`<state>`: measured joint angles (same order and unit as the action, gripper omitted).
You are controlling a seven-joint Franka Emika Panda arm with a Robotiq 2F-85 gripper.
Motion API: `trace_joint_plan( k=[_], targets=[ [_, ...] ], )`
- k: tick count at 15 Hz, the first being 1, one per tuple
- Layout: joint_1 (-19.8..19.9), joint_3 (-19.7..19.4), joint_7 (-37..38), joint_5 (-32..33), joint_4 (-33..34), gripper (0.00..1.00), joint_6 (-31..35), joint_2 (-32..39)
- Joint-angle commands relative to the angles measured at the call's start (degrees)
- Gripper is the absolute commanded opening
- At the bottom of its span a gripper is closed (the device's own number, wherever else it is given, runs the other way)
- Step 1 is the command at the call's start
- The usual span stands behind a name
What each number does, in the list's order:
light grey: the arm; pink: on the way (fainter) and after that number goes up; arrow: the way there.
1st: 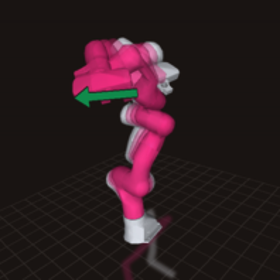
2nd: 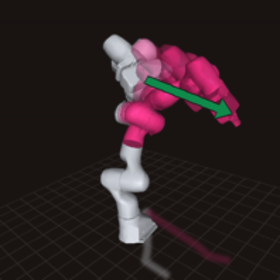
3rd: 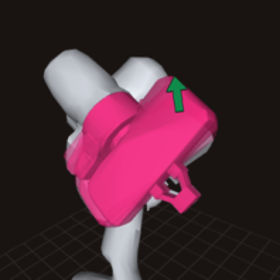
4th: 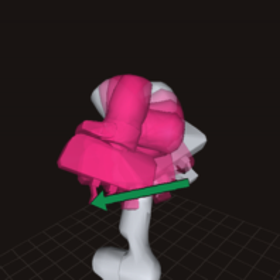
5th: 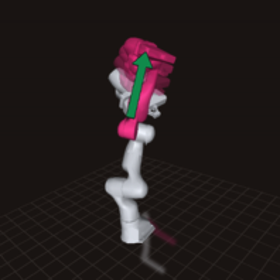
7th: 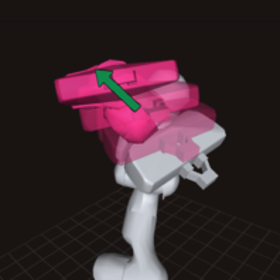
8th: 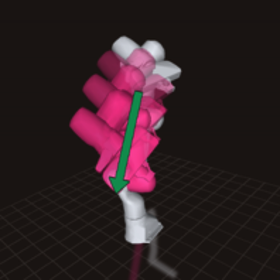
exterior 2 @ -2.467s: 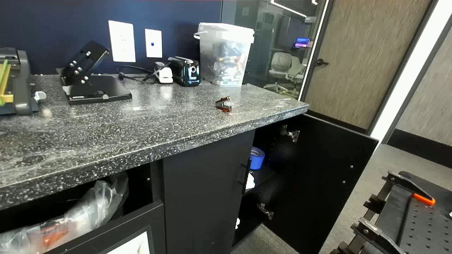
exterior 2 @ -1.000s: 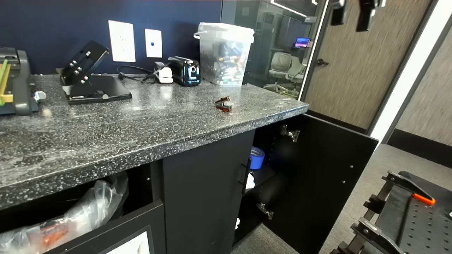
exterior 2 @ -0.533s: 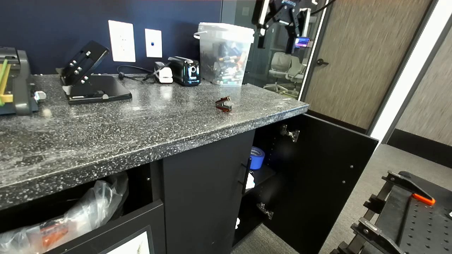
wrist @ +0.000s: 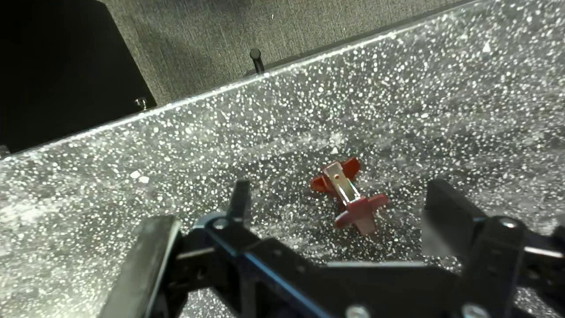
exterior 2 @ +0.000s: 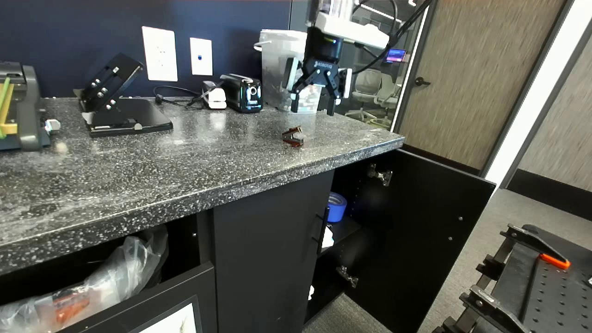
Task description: Pick up the object from the countertop and move it to the right.
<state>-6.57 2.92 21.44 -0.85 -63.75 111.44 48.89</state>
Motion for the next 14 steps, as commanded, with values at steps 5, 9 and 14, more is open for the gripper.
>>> trace_joint_plan(
  k=[5, 9, 14],
  targets=[
    [-1.89, -1.16, 2.23, -1.34, 23.37, 1.00, -6.01, 17.31],
    [-2.31, 0.35, 3.55, -0.58, 33.12, 0.73, -12.02, 22.88],
    [-2.67, -0.50, 5.36, -1.85, 37.36, 0.37, -16.19, 23.19]
  ],
)
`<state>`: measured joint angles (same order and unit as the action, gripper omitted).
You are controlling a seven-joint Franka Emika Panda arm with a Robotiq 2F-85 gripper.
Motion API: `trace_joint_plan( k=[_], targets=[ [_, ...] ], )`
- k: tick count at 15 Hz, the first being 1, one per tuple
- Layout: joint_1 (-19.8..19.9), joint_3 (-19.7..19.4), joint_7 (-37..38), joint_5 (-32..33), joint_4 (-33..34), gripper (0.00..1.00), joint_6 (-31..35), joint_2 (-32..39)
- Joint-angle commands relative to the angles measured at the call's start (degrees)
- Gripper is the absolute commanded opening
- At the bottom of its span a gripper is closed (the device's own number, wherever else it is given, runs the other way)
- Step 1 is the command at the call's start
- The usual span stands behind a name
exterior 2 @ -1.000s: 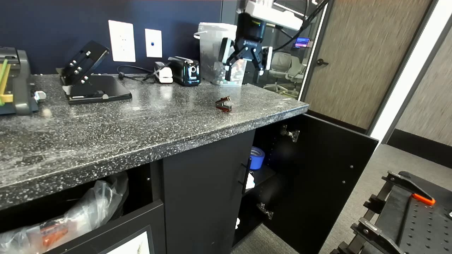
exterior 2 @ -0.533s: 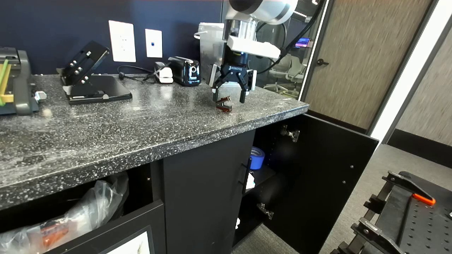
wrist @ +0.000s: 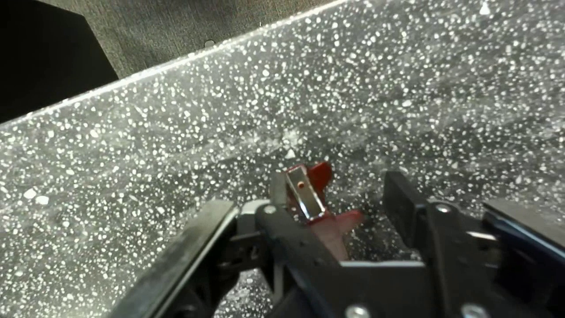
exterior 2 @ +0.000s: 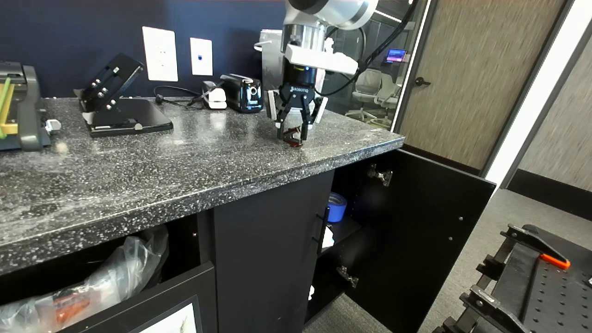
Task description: Pick up the object from the countertop and move it to the right.
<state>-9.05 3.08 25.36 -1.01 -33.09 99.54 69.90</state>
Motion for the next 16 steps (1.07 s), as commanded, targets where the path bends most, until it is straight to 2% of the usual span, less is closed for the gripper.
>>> trace_joint_plan(
  k=[1, 4, 9, 12, 13, 14, 15, 16],
  targets=[
    [0.36, 0.25, 1.86, -0.74, 5.42, 0.29, -3.99, 1.06],
    [0.91, -0.36, 2.82, -0.15, 5.76, 0.08, -2.99, 0.95],
    [1.46, -0.23, 3.77, -0.15, 5.53, 0.08, -3.37, 0.03],
    [4.98, -0.44, 4.42, -0.88, 6.65, 0.08, -1.56, -0.99],
    [6.17, -1.85, 4.47, -1.87, 12.53, 0.08, -3.92, 2.24],
    [7.67, -2.39, 4.95, -1.78, 12.41, 0.08, -2.98, 2.59],
    [9.12, -3.12, 6.30, -1.65, 6.74, 0.08, 0.31, 0.46],
    [10.51, -3.64, 7.06, -1.63, 6.65, 0.08, 0.89, 0.92]
  ],
)
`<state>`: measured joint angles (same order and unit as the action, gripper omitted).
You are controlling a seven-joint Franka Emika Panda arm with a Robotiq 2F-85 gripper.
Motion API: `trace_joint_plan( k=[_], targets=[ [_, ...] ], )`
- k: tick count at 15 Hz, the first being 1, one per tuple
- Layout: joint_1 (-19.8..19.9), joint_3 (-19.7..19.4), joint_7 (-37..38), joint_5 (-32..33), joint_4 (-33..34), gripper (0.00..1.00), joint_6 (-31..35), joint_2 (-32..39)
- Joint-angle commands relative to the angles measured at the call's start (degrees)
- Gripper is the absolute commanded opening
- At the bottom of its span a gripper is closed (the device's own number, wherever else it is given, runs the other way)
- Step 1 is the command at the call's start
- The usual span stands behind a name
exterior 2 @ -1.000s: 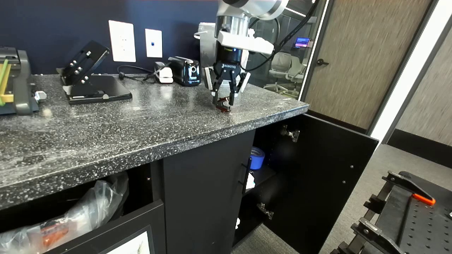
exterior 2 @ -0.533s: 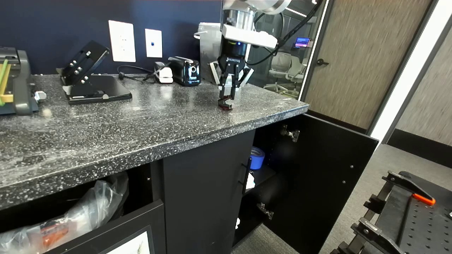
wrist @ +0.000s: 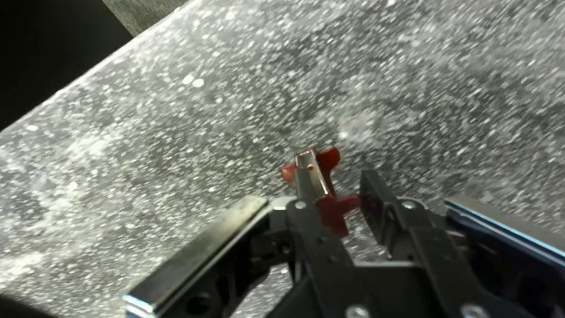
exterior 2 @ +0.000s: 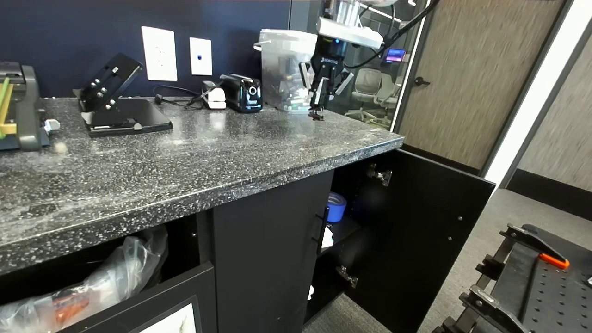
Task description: Pick up the object from the countertop and move it to the right.
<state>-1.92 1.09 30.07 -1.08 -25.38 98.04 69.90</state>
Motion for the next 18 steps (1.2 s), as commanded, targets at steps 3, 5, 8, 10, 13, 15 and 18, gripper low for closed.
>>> trace_joint_plan(
  k=[3, 5, 8, 10, 13, 15, 18],
  targets=[
    [7.02, -2.82, 4.00, -1.60, 4.28, 0.08, 0.65, 6.28],
    [8.23, -3.10, 4.57, -1.54, -1.52, 0.08, 3.94, 4.53],
    [8.21, -3.08, 5.68, -1.51, -0.21, 0.12, 3.93, 5.31],
    [8.21, -2.75, 6.35, -1.84, -0.14, 0.59, 3.09, 4.87],
    [8.26, -2.12, 6.43, -2.42, 1.85, 0.79, 0.09, 4.29],
    [8.53, -1.15, 5.17, -3.36, -1.60, 0.94, -2.12, 0.34],
    [8.27, -1.46, 3.70, -3.87, -1.51, 0.90, -3.43, 0.83]
  ],
)
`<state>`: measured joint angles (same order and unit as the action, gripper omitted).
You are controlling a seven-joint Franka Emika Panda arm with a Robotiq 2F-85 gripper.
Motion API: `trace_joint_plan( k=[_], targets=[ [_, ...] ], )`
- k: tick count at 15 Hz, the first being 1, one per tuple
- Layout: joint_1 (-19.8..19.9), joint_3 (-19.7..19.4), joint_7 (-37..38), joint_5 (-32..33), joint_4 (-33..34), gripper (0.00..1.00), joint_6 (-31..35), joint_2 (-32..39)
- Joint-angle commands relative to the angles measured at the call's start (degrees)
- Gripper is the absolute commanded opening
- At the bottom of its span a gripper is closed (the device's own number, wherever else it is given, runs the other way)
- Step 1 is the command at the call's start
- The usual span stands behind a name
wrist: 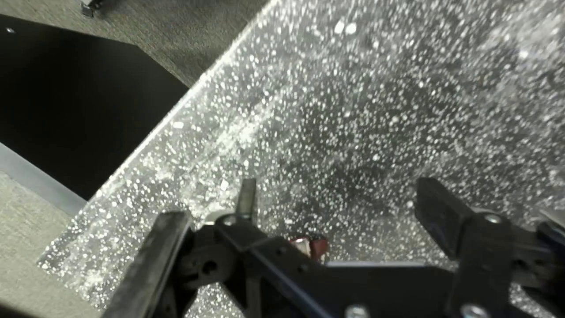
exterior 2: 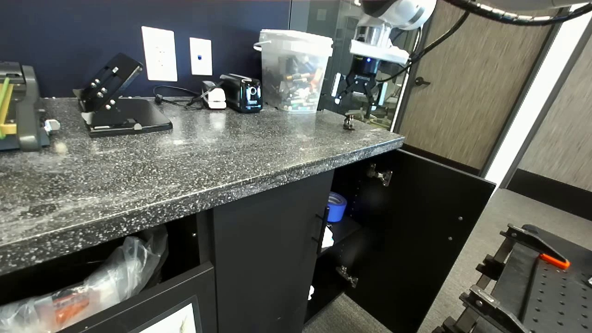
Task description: Pick up the object from the countertop and move it to the right.
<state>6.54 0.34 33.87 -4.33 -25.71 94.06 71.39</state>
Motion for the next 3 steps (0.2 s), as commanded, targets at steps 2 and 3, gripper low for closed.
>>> trace_joint_plan(
  k=[2, 3],
  targets=[
    [-0.15, -0.12, -1.18, -1.42, 0.26, 1.00, -3.42, -1.32],
    [-0.19, -0.05, -1.25, -1.52, 2.30, 1.00, -4.75, -0.50]
  ],
)
